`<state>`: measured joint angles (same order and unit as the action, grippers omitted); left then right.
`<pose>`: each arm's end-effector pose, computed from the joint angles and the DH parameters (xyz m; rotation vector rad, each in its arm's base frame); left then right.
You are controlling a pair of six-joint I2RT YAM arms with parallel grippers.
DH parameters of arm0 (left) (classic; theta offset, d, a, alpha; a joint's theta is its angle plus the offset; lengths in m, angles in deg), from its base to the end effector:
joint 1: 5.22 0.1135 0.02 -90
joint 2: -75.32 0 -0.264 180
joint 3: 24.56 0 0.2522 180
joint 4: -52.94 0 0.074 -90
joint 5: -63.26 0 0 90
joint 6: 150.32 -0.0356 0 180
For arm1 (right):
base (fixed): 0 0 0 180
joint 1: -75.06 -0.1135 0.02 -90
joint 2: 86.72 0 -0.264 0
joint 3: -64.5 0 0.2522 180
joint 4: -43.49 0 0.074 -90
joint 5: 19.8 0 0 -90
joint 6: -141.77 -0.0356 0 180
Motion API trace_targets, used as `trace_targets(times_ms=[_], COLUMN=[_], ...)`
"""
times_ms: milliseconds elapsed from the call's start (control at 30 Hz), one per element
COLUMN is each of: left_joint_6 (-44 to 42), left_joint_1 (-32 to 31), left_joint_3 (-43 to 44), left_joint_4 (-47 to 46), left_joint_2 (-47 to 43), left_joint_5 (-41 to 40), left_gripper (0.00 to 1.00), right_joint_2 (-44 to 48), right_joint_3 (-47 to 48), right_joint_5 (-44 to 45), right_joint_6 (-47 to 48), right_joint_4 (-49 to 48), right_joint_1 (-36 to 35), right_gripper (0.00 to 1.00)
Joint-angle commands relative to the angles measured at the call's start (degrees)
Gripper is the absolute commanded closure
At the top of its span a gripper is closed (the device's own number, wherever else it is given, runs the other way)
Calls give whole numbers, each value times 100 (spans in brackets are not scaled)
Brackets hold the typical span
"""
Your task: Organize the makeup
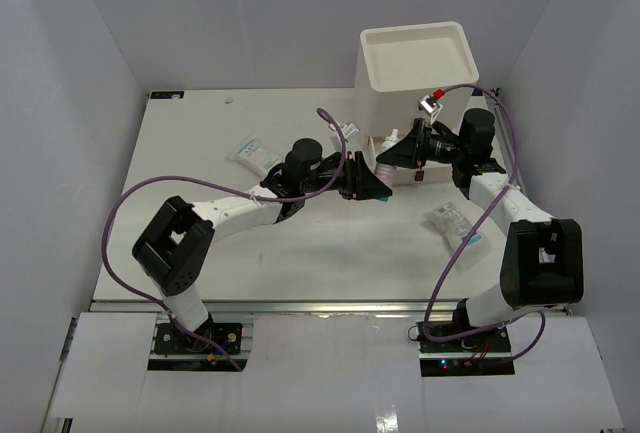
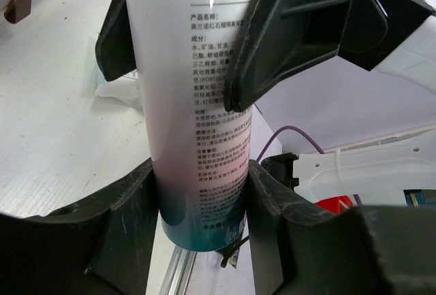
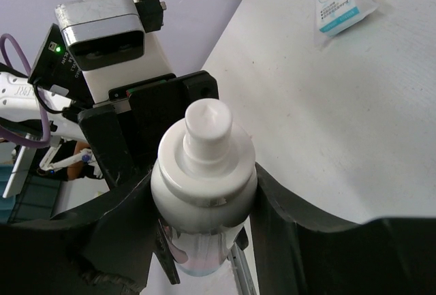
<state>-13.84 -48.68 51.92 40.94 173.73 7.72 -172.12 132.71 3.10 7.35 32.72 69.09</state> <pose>0.2724 -0.2859 0.2626 0.4603 1.9792 -1.5990 0.3219 0.0666 0.2923 -0.3749 1.8544 1.5958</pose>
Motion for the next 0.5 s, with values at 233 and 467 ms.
trace_targets(times_ms=[233,467], left_joint_6=[-970,-1534], left_joint_1=[89,455], left_joint_3=[302,-295], left_joint_4=[980,1898], left_joint_2=[-633,-1643], left_joint_5=[-1008,-2082], left_gripper=[8,3], right_joint_2=[39,-250], right_joint_3=[1205,2426], right_joint_5=[166,2416], right_joint_6=[3481,6499], right_joint_4=[2628,5127], right_joint_1=[268,505], right_gripper=[88,91])
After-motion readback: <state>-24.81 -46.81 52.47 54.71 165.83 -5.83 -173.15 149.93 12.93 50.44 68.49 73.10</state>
